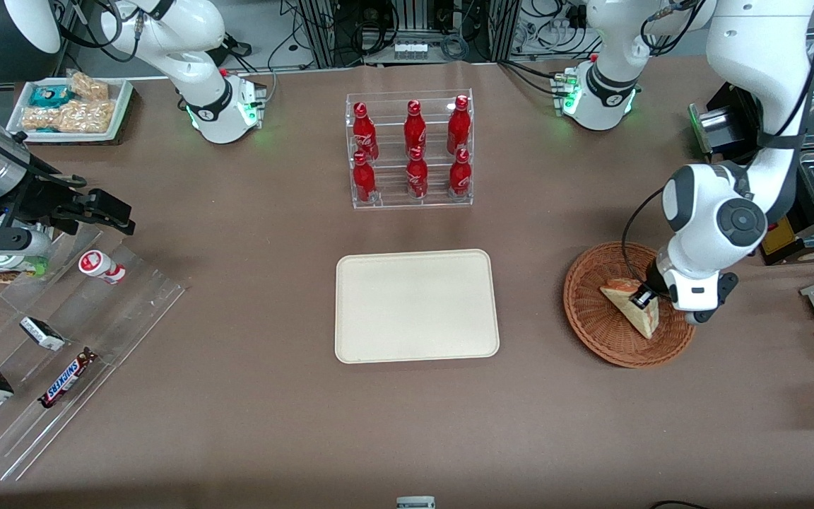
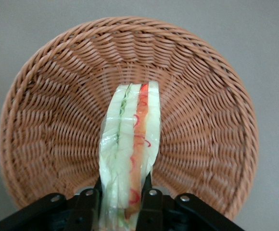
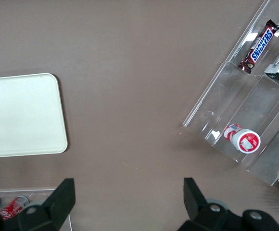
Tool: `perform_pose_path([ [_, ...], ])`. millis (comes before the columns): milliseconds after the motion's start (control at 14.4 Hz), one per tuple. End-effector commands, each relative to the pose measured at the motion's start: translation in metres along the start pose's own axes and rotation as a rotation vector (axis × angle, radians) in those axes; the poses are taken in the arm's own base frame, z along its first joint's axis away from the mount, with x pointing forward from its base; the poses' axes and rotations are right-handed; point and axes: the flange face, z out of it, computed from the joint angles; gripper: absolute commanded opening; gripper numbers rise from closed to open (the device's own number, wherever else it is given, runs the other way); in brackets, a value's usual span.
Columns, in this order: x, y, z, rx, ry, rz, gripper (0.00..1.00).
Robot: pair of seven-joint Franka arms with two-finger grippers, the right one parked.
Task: Place sandwich from basket to tray
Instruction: 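Lift the sandwich and carry it with the left gripper over the cream tray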
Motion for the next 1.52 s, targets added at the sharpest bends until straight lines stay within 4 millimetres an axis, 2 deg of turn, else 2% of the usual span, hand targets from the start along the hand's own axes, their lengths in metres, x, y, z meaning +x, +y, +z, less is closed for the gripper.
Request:
perform_pose_path([
  [0, -0.015, 0.039, -0.043, 0.017, -0.008, 0.069, 0.07],
  [139, -0.037, 0.067, -0.058, -0.002, 0.006, 0.123, 0.07],
  [277, -0.08, 0.105, -0.067, -0.023, 0.022, 0.211, 0.07],
  [416, -0.123, 0.144, -0.066, -0.035, 0.031, 0.3, 0.09],
  [554, -0.172, 0.193, -0.061, -0.052, 0.045, 0.402, 0.09],
  [693, -0.218, 0.233, -0.045, -0.058, 0.05, 0.488, 0.1],
  [901, -0.28, 0.281, -0.022, -0.094, 0.107, 0.605, 0.1],
  [1109, -0.33, 0.298, 0.002, -0.152, 0.129, 0.675, 0.1],
  [1248, -0.347, 0.301, 0.019, -0.134, 0.136, 0.691, 0.1],
  [1455, -0.349, 0.3, 0.037, -0.109, 0.15, 0.637, 0.13],
])
